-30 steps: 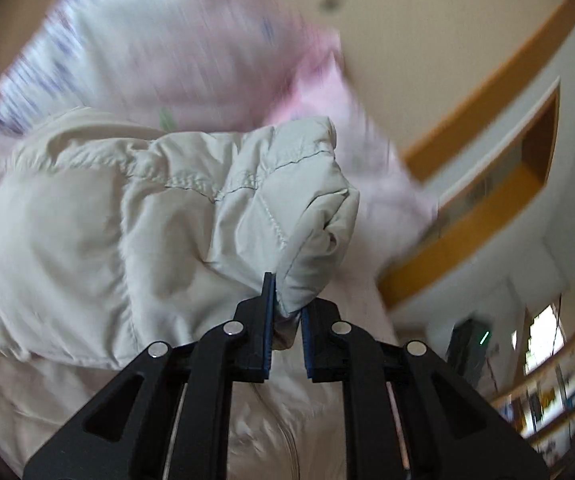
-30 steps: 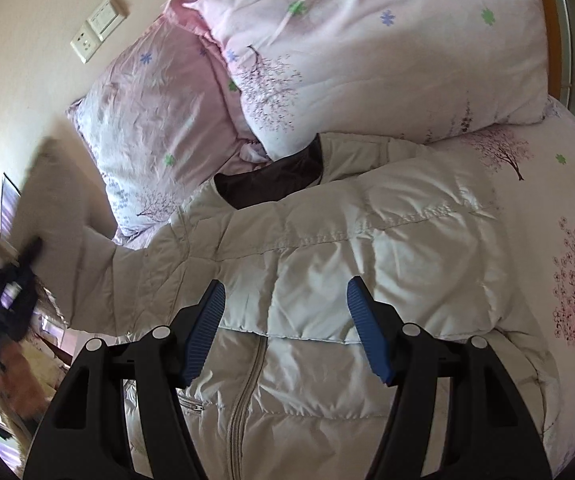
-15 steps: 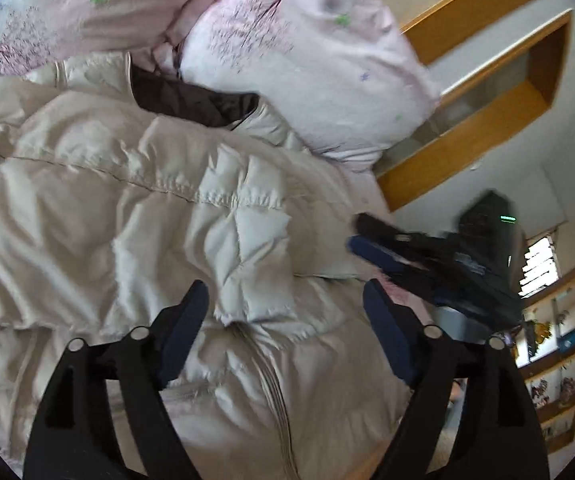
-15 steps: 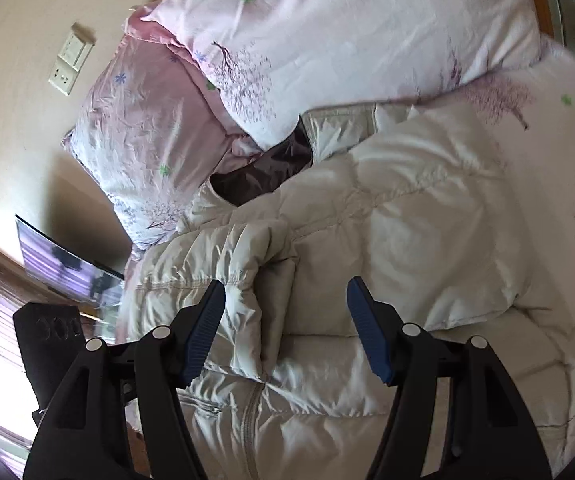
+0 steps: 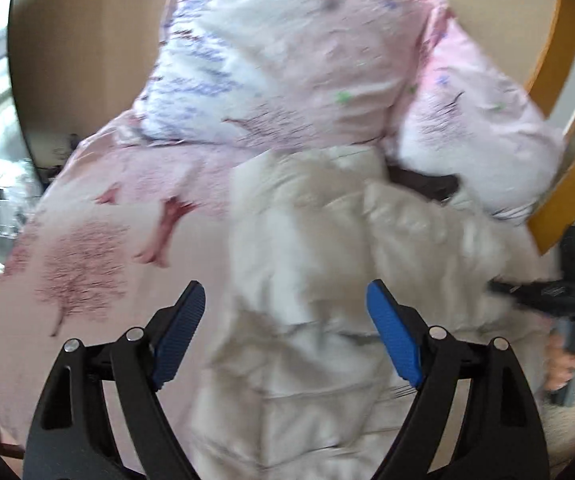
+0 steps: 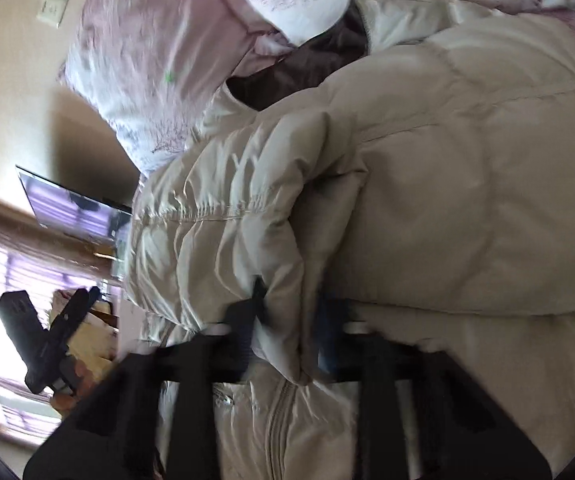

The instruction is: Fold large clothes

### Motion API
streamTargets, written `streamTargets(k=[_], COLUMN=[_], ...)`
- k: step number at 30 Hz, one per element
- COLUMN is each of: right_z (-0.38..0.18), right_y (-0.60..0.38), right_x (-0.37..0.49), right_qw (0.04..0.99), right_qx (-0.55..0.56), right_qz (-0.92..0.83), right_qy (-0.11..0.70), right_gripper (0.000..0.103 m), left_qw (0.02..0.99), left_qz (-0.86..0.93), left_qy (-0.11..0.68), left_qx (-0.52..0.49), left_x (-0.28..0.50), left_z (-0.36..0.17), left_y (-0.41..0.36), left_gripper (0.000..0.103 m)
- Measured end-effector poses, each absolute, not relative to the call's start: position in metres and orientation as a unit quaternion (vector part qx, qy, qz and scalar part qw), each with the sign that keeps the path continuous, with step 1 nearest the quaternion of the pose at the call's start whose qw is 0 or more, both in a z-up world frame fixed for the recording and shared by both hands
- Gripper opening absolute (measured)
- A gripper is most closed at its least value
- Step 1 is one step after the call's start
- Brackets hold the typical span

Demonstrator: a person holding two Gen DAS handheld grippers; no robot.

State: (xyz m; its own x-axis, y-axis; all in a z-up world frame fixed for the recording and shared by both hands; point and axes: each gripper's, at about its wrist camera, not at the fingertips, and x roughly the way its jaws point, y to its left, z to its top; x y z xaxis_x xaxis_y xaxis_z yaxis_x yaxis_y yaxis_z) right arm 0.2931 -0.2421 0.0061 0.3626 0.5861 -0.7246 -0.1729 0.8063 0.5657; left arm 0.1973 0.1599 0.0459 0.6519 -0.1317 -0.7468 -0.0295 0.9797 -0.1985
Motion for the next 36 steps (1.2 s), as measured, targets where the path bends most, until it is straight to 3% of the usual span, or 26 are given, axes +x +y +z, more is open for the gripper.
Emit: streamTargets(k=[6,12,24,25,28,33,36], right_z=[0.054,0.002,-0.01,-0.009,-0.001,0.04,0.047], right_y=[-0.261,-0.288,-0.293,-0.29,-0.285,-0.285,-0.269], right_x=[0.271,0.28,0.26,0.262,0.263,0.238,0.235], right_qw=[0.868,0.825,0.807,0.814,0.834,0.895,0.9], right_qx=[0.192,0.222,0.262,0.241,0.201,0.154,0.124], right_qz=[0.202,0.142,0.145,0.138,0.108,0.096,0.14], right_qy=[0.411,0.5,0.509,0.511,0.502,0.406,0.394], right_gripper=[0.01,0.01,0.011,0.015,0.042,0.043,0.034], left_qw=[0.894,0.885,0.881,0.881,0.883,0.886,0.889], left_qz=[-0.009,-0.006,-0.005,-0.007,-0.015,-0.024,-0.022], left_qy=[0.444,0.463,0.471,0.471,0.467,0.459,0.455], left_qx=[-0.066,-0.051,-0.045,-0.045,-0.051,-0.054,-0.052], left_x=[0.198,0.203,0.207,0.208,0.205,0.202,0.201], left_z=[0.024,0.009,0.001,0.001,0.001,0.003,0.004], left_y=[0.165,0.163,0.169,0.168,0.169,0.171,0.171], left_gripper=[0.083,0.083,0.083,0.083,0.083,0.083,0.09])
